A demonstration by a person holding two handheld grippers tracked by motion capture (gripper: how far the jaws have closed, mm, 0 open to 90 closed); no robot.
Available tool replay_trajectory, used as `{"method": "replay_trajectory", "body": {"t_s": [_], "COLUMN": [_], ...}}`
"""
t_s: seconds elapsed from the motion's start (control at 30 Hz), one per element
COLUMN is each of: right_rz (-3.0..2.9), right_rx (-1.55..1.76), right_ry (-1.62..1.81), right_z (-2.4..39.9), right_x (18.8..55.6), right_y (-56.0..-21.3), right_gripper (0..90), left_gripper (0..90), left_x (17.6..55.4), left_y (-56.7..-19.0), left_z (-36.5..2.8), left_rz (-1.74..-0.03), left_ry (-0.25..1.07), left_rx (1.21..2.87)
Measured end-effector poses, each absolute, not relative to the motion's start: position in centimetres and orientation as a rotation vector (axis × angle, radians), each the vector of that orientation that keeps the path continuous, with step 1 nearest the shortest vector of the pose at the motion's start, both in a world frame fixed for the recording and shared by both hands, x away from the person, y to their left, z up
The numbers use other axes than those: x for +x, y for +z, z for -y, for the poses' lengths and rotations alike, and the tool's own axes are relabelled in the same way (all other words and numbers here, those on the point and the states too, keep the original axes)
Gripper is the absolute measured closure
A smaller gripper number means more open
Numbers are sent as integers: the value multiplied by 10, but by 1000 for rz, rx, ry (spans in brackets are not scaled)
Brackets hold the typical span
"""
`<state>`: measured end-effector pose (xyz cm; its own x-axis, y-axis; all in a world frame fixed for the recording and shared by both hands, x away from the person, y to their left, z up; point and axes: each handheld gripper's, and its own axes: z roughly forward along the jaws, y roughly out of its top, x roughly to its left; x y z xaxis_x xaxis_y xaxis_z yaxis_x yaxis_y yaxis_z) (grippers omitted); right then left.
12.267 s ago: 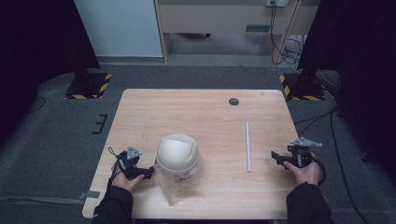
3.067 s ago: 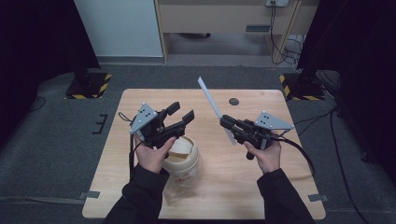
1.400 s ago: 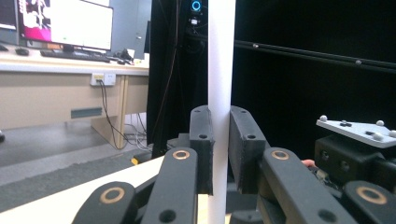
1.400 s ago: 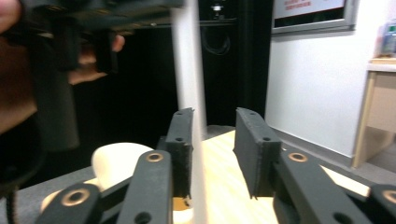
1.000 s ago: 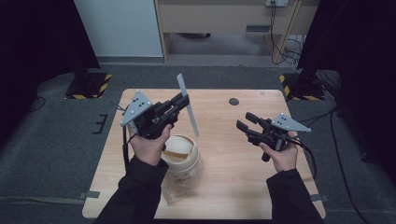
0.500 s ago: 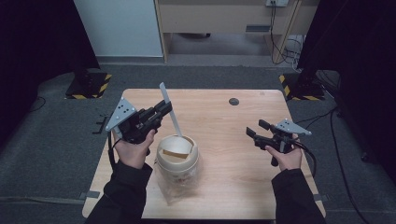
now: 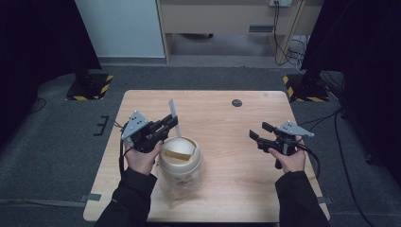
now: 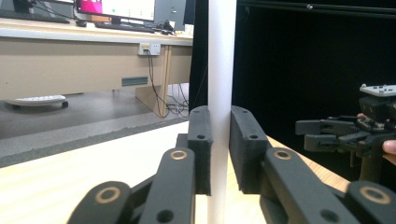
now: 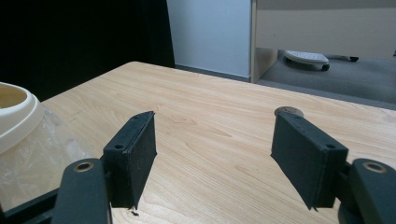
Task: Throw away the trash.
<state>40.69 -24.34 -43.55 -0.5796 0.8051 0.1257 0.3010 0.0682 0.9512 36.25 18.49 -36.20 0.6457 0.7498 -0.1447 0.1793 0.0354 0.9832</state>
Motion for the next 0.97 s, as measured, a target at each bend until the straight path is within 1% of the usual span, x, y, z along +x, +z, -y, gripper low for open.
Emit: {"method": "replay_trajectory", "body": {"t_s": [0.07, 0.3, 0.4, 0.5, 0.6, 0.67, 0.77, 0.83, 0.97], "right_rz": [-1910, -1900, -1896, -1904, -1913, -1916, -1935, -1950, -1997], "right_rx": [1099, 1127, 1137, 1152, 1214, 1258, 1298, 1319, 1363], "right_ry": [1526, 1513, 1499, 1464, 1405, 1379, 1342, 1320, 1197], "right_z": [244, 251, 254, 257, 259, 262, 266, 267, 272], "right_x": [407, 408, 408, 409, 411, 412, 414, 415, 417], "right_y": [-436, -438, -439, -442, -447, -453, -461, -466, -480], "right_gripper": [306, 301, 295, 270, 230, 218, 194, 176, 154], "left_gripper": [726, 522, 426, 356, 299, 261, 231, 219, 186], "left_x": [359, 341, 332, 325, 322, 324, 328, 331, 338], "left_y": [-361, -361, -371, -389, -410, -432, -463, -477, -500], "left_z": [-190, -222, -241, -261, -277, -288, -299, -303, -303], "left_rz": [-814, -840, -882, -955, -1031, -1116, -1246, -1321, -1371], "left_ry": [524, 542, 563, 586, 592, 591, 558, 528, 501], "left_rx": [1488, 1419, 1412, 1424, 1463, 1518, 1607, 1660, 1764]}}
